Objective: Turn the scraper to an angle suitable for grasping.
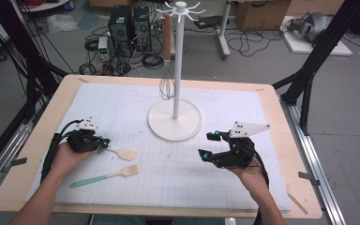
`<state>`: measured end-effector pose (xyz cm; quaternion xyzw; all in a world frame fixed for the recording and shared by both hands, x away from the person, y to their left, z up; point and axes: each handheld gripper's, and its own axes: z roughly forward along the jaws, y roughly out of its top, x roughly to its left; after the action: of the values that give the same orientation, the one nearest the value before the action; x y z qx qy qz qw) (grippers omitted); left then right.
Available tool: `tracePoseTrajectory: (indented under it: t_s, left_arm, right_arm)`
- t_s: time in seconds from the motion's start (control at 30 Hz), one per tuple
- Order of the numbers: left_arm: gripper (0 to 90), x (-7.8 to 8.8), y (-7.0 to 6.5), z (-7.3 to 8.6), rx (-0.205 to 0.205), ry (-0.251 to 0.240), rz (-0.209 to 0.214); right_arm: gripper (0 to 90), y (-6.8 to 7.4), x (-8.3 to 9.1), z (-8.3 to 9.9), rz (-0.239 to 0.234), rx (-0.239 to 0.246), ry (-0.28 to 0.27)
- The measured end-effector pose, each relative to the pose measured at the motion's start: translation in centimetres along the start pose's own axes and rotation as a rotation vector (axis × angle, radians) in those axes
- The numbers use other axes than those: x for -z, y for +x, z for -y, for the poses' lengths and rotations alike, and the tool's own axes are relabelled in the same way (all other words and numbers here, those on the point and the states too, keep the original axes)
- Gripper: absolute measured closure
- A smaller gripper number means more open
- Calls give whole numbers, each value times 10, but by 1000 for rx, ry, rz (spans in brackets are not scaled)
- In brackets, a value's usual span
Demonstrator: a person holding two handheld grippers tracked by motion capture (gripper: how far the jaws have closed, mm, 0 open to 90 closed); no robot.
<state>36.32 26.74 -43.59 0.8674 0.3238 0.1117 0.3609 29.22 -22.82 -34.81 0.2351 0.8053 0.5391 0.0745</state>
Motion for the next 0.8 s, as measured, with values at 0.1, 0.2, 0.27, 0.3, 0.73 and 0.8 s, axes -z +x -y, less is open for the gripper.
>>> tracePoseTrajectory:
  t_s: [0.1,0.2,0.27,0.3,0.73,0.8]
  left_arm:
    - [896,1,0,0,4,-1,8]
    - [896,2,-1,1,-6,6,7]
    - [897,4,-2,1,-11,11,11]
    - [897,4,-2,2,-11,11,13]
    - [896,14,-1,7,-7,-2,2]
    - [896,15,3,8,7,-1,-6]
  right_arm:
    - [293,0,0,0,2,0,0]
    - [293,0,0,0,2,3,-5]
    - [293,0,0,0,2,3,-7]
    - [292,0,0,0,2,2,-7]
    - [287,2,-6,-2,-8,14,1]
    - [287,3,-7,-2,-11,11,6]
